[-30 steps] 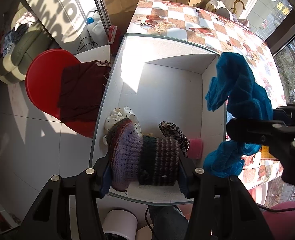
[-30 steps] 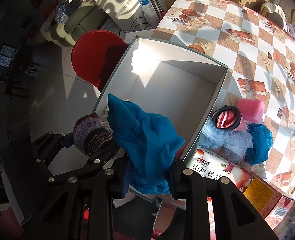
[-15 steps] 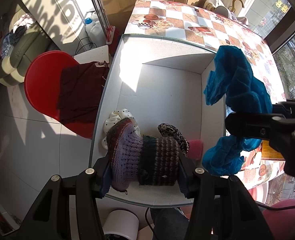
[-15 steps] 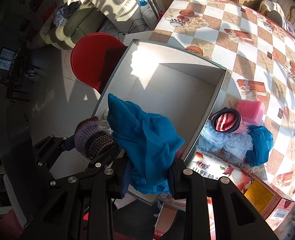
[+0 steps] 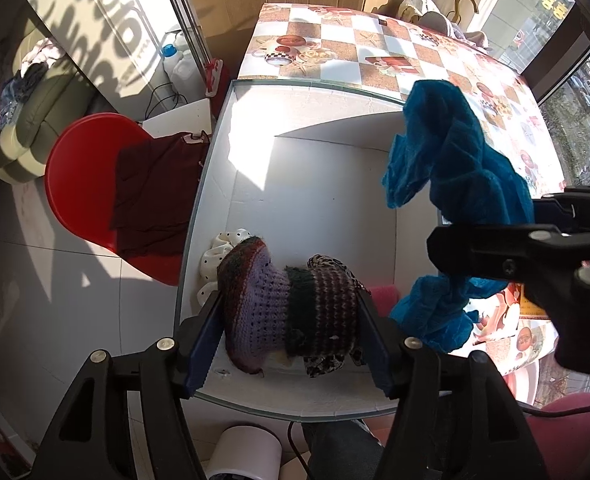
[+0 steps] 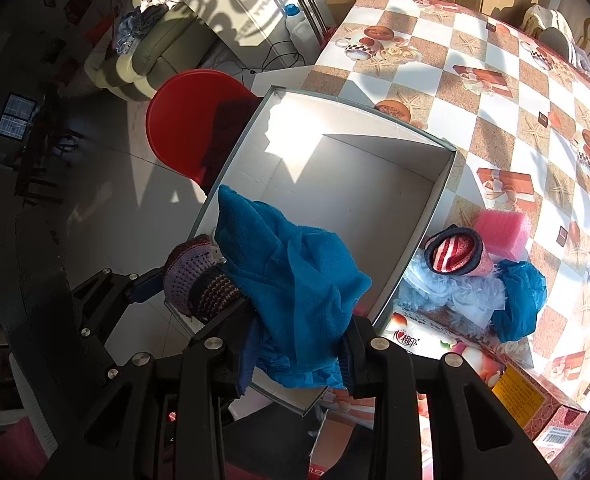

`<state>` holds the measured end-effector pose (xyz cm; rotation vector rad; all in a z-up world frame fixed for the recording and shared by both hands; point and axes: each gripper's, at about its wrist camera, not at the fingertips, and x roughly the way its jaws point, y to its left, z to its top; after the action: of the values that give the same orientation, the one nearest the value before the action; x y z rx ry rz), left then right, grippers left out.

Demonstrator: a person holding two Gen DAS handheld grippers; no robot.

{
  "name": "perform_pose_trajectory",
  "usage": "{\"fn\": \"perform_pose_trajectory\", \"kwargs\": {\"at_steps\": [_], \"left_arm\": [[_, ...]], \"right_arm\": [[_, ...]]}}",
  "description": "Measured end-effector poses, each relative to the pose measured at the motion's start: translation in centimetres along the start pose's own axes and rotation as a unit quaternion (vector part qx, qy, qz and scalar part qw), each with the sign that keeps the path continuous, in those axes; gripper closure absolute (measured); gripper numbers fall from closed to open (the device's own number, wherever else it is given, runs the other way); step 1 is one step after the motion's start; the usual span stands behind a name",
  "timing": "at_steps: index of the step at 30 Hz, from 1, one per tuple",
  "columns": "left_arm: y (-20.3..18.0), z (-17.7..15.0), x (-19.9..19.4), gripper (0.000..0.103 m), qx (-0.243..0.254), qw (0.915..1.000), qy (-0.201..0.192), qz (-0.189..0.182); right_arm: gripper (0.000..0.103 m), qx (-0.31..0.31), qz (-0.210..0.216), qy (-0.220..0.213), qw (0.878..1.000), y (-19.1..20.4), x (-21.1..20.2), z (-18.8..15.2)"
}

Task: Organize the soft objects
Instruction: 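Lower both items into the white box and open both grippers, then reach the right gripper to the pink foam block while the left reaches the pink-black knit cap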

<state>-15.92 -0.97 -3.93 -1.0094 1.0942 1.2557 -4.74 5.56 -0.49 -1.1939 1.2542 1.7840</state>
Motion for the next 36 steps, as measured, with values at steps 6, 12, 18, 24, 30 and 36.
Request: {"fn": "perform_pose_trajectory", "kwargs": {"at_steps": [6, 12, 18, 24, 30, 36], "left_arm": [[0.0, 0.2, -0.3, 0.018, -0.002, 0.9999, -0.012, -0.005], [0.5, 0.6, -0.2, 0.012, -0.020, 0.9997, -0.014, 0.001], [0.2, 1.1, -0.6, 0.012, -0.035, 0.9987, -0.019, -0.033], [-0.1, 2.9, -1.9, 0.012, -0.066, 0.9931, -0.035, -0.091], [-3.4, 4.8, -1.9, 0.012, -0.039, 0.9930, -0.020, -0.109], [-8.9, 5.9, -1.5, 0.012, 0.030, 0.9933, -0.001, -0.112]], "right_arm": [[0.028, 0.010, -0.005, -0.009, 1.000, -0.6, -0.4, 0.2], [0.001, 0.042, -0.003, 0.001, 0.999, -2.1, -0.3, 0.2], [0.001, 0.069, 0.016, 0.008, 0.997, -4.1, -1.0, 0.4], [0.001, 0.114, 0.017, -0.009, 0.993, -9.2, -4.4, 0.9], [0.001, 0.174, -0.014, 0.001, 0.985, -16.8, -7.8, 0.4], [0.001, 0.194, -0.054, 0.057, 0.978, -22.9, -8.2, -1.3]]}}
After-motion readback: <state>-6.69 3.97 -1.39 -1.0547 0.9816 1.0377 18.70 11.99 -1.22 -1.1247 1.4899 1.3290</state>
